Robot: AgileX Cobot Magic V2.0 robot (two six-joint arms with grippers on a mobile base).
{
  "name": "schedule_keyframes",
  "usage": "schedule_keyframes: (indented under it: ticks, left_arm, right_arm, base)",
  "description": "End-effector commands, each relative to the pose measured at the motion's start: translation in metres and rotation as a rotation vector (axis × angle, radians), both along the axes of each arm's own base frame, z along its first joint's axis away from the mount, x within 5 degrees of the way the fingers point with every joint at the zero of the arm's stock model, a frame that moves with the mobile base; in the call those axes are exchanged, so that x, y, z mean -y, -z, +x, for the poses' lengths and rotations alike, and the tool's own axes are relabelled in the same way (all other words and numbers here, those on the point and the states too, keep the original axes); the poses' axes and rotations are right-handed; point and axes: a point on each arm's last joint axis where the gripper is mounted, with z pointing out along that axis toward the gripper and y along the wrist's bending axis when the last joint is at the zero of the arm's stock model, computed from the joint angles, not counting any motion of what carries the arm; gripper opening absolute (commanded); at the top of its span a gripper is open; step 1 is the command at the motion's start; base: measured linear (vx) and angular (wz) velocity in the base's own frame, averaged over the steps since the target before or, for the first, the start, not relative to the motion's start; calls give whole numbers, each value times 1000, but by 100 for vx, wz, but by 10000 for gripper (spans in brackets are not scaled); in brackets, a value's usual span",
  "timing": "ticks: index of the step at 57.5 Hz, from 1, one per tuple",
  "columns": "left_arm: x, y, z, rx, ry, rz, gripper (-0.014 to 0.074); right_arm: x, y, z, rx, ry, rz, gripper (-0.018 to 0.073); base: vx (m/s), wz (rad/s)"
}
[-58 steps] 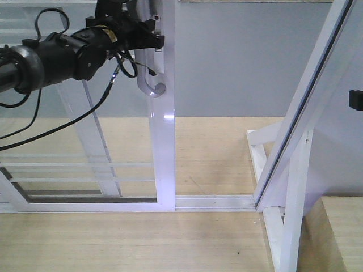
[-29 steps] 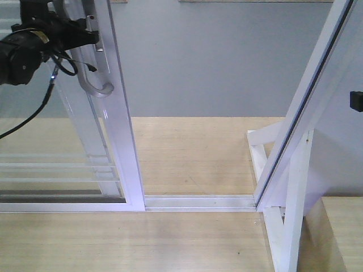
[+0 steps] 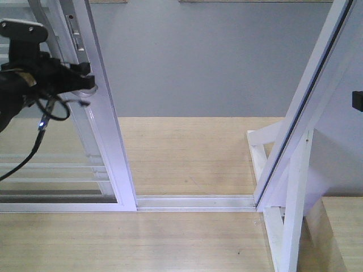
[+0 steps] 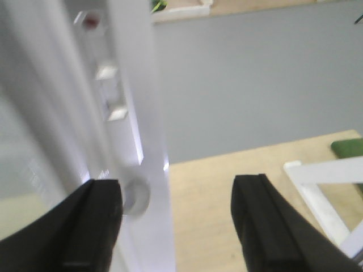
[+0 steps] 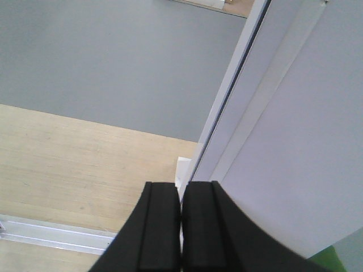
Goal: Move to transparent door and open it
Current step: 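Release the handle and pull the left gripper back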
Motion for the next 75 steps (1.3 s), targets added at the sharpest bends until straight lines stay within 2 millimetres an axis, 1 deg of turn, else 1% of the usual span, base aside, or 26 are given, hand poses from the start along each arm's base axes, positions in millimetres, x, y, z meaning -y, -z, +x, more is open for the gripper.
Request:
schedule_keyframes:
  ticks: [1,7,9,17,22,33,42,56,70,75]
  left_arm:
    - [-4,-32,-24,168,5,-44,538]
    - [-10,-34,-54,188,5,-48,526]
    - [-12,-37,-64,205,6,-52,522]
    - [-18,-46,-93,251,5,-60,512]
    - [-20,-56,-106,292,4,-67,512]
    - [-24,-76,-125,363,1,-81,512]
    - [-26,-80,-132,370,-1,-82,512]
    - [-26,-80,-132,367,-1,-78,511]
    - [-28,-80,-132,368,-10,-79,465]
    - [-30,-85,-141,400,-13,-79,449]
  right_arm:
    - [1,-20,0,125,-7,-25,155]
    - [1,-20,0,125,-7,-25,155]
    - [1,-20,0,125,-7,-25,155]
    - [1,-20,0,126,-7,-25,155]
    - [1,-19,0,120,-6,-25,155]
    - [1,-19,0,115,-6,-25,155]
    - [1,-19,0,115,-6,-25,155]
    - [1,-19,0,115,-6,-25,155]
    - [1,-18,0,112,-6,-25,155]
    - [1,-18,0,112,-6,-25,155]
  base:
    - [0,0]
    - [0,0]
    - [0,0]
    - [0,0]
    - [0,0]
    - [0,0]
    - [0,0]
    - [0,0]
    - [0,0]
    - [0,0]
